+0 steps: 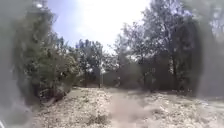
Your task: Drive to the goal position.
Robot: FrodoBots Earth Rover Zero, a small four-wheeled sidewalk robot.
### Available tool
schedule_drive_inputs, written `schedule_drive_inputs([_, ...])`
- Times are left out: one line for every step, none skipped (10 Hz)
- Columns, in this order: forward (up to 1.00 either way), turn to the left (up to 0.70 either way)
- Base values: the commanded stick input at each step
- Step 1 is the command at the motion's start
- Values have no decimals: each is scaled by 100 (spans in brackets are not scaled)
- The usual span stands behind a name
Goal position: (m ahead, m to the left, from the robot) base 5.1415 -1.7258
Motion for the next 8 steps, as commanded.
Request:
schedule_drive_inputs([70, 0])
schedule_drive_inputs([70, 0])
schedule_drive_inputs([70, 0])
schedule_drive_inputs([70, 0])
schedule_drive_inputs([70, 0])
schedule_drive_inputs([70, 0])
schedule_drive_inputs([70, 0])
schedule_drive_inputs([70, 0])
